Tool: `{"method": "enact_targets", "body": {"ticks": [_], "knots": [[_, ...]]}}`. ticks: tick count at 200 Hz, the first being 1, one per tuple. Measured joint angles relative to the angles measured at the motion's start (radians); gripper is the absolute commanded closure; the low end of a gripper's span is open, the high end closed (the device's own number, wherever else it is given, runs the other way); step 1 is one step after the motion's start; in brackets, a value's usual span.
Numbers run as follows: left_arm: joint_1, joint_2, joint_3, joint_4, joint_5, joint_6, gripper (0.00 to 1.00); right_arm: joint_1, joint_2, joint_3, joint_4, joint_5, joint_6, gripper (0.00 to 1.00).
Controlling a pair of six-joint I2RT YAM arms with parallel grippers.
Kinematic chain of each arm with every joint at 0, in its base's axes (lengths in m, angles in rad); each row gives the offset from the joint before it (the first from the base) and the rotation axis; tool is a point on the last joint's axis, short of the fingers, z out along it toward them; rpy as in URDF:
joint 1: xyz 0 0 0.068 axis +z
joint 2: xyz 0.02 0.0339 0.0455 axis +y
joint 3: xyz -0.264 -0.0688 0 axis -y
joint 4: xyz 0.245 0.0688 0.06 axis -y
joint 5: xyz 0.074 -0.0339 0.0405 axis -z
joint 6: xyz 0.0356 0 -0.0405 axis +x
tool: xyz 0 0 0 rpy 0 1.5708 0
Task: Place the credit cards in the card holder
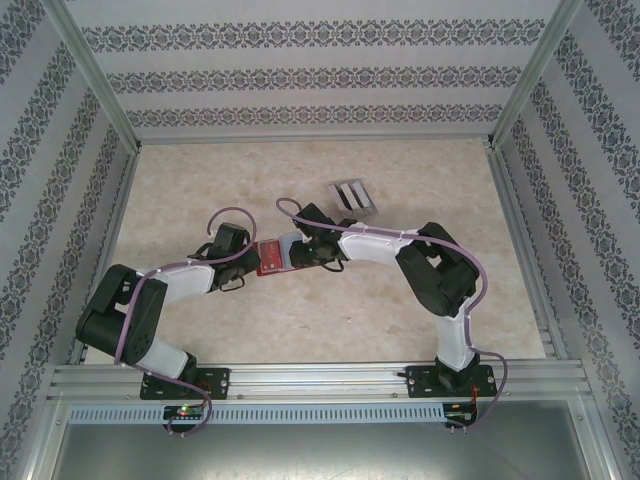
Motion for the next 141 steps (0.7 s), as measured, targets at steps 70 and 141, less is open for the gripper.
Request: {"method": "enact_targets", "body": {"ticks": [70, 141], "knots": [[0.0, 0.007, 0.007, 0.0, 0.003, 0.0, 0.72, 0.0, 0.004, 0.006, 0.008, -0.023, 0.0, 0.9], [0.0, 0.013, 0.011, 0.001, 0.004, 0.0, 0.72, 0.0, 0.004, 0.011, 0.037, -0.062, 0.002, 0.71]]}}
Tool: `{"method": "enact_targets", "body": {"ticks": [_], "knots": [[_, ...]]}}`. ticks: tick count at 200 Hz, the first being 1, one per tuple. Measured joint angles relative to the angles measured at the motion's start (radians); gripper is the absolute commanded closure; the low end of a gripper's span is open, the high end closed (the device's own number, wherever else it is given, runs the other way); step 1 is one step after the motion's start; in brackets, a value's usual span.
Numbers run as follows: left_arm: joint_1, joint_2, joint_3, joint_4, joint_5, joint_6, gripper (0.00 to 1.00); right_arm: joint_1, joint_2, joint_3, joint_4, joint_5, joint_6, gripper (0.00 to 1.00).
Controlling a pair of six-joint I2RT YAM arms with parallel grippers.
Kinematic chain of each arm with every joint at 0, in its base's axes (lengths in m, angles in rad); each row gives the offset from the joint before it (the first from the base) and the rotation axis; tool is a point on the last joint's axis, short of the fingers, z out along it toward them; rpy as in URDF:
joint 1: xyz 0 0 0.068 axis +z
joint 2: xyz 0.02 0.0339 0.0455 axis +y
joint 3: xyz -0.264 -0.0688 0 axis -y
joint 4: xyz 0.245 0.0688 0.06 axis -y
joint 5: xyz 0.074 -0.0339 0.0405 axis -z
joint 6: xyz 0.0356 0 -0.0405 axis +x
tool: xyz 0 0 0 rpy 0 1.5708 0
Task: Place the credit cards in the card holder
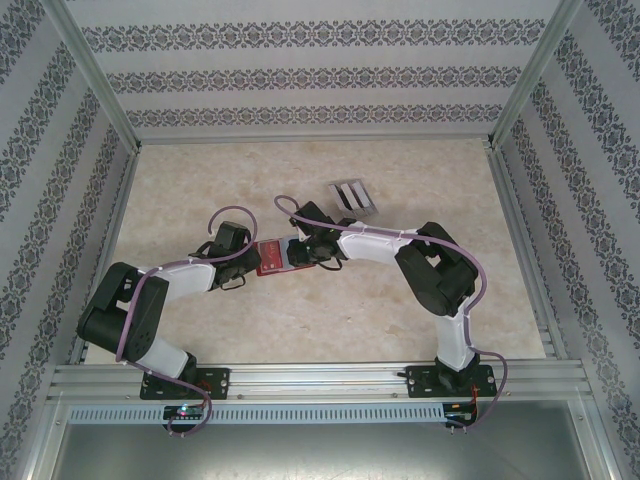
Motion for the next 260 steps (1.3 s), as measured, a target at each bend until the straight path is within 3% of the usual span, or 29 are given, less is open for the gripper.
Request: {"method": "enact_targets", "body": {"ticks": [18, 134, 180, 209, 260], "knots": [[0.0, 0.0, 0.002, 0.0, 0.0, 0.0, 0.72, 0.0, 0.0, 0.0, -0.001, 0.018, -0.001, 0.61], [0.0, 0.003, 0.002, 0.007, 0.007, 0.0, 0.71, 0.025, 0.015, 0.02, -0.034, 0.128, 0.019, 0.5], [0.0, 0.006, 0.004, 0.009, 0.008, 0.001, 0.71, 0.028, 0.035, 0.037, -0.011, 0.072, 0.024, 0.65], [0.0, 0.009, 0.008, 0.008, 0.011, 0.002, 0.71, 0.028, 0.045, 0.037, 0.022, 0.0, 0.025, 0.8], [0.001, 0.012, 0.009, 0.01, 0.015, 0.002, 0.72, 0.028, 0.05, 0.037, 0.091, -0.118, 0.037, 0.82]]}}
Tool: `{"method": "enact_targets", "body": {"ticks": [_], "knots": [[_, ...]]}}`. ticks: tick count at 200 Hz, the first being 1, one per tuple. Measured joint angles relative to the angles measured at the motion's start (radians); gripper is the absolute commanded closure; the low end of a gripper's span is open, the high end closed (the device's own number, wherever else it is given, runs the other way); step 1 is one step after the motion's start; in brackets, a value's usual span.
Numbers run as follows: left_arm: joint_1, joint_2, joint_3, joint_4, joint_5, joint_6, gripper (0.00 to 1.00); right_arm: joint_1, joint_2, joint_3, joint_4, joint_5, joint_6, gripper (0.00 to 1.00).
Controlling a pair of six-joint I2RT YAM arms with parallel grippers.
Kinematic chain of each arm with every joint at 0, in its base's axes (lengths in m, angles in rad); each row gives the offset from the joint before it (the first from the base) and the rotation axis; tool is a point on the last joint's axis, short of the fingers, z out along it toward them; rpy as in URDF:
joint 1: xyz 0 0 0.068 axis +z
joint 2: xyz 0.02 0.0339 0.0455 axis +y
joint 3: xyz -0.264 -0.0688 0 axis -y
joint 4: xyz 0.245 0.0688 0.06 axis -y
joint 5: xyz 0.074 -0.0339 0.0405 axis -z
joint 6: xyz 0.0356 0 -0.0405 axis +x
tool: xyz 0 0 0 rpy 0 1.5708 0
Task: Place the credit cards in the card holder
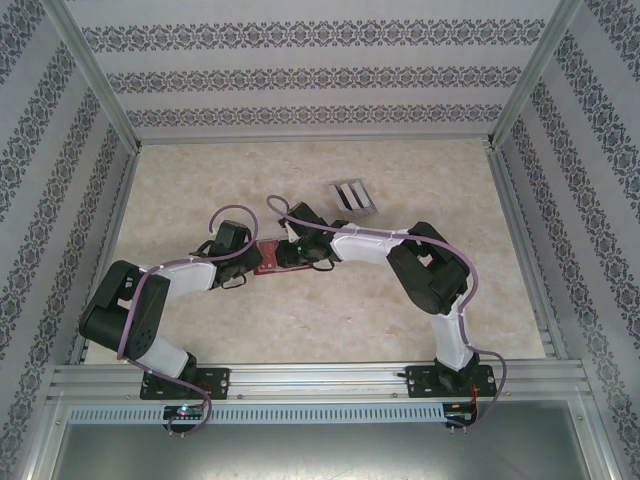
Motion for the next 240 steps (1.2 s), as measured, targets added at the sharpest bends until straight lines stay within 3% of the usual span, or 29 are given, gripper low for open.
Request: {"method": "enact_targets", "body": {"ticks": [75, 129, 154, 240], "knots": [[0.019, 0.006, 0.0, 0.011, 0.032, 0.0, 0.72, -0.003, -0.012, -0.008, 0.064, -0.086, 0.002, 0.68], [0.026, 0.008, 0.0, 0.018, 0.049, 0.0, 0.72, -0.051, -0.249, -0.116, 0.071, -0.037, -0.05, 0.69], [0.026, 0.013, 0.0, 0.023, 0.05, 0.0, 0.72, -0.084, -0.316, -0.156, 0.069, 0.042, -0.064, 0.62], [0.032, 0.016, 0.001, 0.029, 0.062, -0.001, 0.72, -0.057, -0.166, -0.201, -0.002, 0.167, -0.039, 0.58]]}}
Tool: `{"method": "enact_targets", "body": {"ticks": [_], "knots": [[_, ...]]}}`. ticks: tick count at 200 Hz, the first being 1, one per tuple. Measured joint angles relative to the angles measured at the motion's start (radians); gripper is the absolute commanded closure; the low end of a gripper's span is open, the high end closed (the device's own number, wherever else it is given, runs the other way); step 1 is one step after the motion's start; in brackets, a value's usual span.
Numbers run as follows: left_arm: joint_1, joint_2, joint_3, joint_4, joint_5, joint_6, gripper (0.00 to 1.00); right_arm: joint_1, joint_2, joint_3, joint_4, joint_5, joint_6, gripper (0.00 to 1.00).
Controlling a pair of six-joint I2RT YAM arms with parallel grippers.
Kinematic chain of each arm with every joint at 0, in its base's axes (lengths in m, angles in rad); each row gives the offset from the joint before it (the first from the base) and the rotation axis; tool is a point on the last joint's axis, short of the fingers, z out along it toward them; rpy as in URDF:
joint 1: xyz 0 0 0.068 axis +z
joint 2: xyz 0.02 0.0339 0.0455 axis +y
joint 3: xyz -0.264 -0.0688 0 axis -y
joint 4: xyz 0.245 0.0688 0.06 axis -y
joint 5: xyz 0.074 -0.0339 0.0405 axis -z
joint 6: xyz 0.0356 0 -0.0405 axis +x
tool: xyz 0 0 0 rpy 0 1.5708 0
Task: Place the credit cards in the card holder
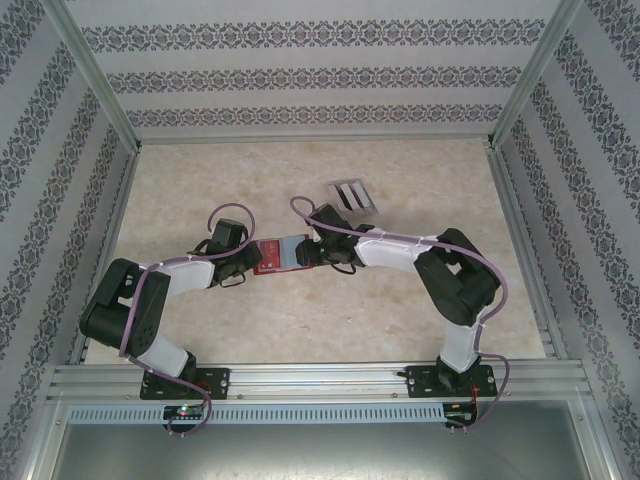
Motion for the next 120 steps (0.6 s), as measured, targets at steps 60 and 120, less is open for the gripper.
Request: {"method": "enact_targets", "body": {"ticks": [60, 120], "knots": [[0.0, 0.003, 0.002, 0.003, 0.002, 0.0, 0.72, 0.031, 0.056, 0.073, -0.031, 0.033, 0.0, 0.64], [0.0, 0.007, 0.005, 0.006, 0.003, 0.0, 0.72, 0.031, 0.085, 0.094, -0.042, 0.033, 0.003, 0.61]]}}
